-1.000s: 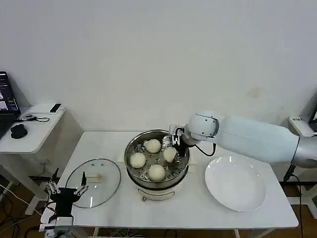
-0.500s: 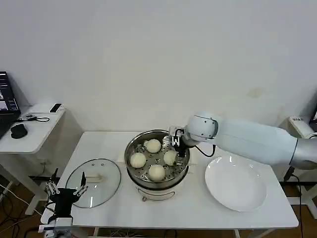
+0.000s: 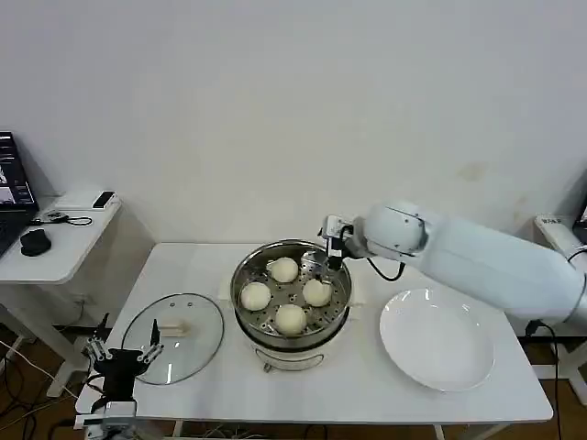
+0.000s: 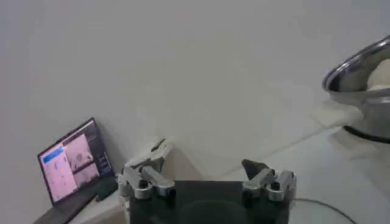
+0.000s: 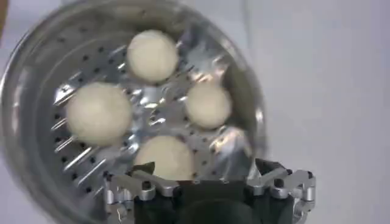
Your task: Take steamed baozi put them in steamer then cover it.
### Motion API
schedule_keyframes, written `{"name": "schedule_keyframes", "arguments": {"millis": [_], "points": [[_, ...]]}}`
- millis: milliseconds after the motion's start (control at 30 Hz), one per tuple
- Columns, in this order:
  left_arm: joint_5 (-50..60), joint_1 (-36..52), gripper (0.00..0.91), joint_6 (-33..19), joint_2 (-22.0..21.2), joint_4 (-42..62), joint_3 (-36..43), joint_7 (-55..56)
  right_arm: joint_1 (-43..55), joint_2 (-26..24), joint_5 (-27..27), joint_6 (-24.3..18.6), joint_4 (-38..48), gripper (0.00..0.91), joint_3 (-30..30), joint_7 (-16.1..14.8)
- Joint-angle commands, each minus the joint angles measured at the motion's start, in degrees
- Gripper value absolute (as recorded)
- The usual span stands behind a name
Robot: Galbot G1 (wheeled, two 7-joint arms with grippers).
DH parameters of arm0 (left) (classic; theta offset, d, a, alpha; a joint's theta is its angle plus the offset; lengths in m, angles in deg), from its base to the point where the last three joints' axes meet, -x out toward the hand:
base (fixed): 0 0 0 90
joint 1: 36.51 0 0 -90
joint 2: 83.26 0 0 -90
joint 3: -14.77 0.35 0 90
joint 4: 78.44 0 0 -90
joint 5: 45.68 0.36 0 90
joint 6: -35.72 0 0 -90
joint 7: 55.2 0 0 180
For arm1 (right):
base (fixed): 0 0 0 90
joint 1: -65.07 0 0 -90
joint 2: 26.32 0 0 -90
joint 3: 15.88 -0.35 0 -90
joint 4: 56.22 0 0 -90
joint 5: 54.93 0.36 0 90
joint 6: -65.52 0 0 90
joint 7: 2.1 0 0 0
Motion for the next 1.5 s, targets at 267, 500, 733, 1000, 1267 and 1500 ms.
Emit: {"name": "schedule_keyframes", "arguments": {"millis": [267, 500, 733, 1000, 1267, 1500], "points": [[0.57, 0.71, 0.907, -1.10, 0.76, 2.29, 0.29, -0.25, -62.35, 1.89, -18.24, -26.28, -11.35, 0.907, -57.82, 23.07], [9.24, 0.77, 0.907, -0.91, 2.88, 4.64, 0.55, -1.60, -84.60, 14.29, -23.58, -38.64, -12.40, 0.907, -82.43, 17.71], [32.58, -3.23, 0.907, -6.81, 5.17, 8.14, -1.72, 3.56, -95.39, 22.73, -15.80, -40.24, -15.15, 0.907, -97.61, 16.86], [51.35, -2.53, 0.907, -12.09, 7.64, 17.02, -0.80, 9.27, -99.64, 23.88, -13.31, -39.18, -19.69, 0.907, -102.43, 18.63], [55.50, 2.60, 0.907, -10.72, 10.30, 22.67, 3.61, 7.76, -100.79, 25.73, -14.13, -38.59, -21.89, 0.907, -101.44, 19.01], [55.05, 9.59, 0.907, -10.24, 11.54, 29.38, 6.48, 6.73, -102.35, 25.24, -12.58, -37.65, -22.96, 0.907, -103.70, 19.07]]}}
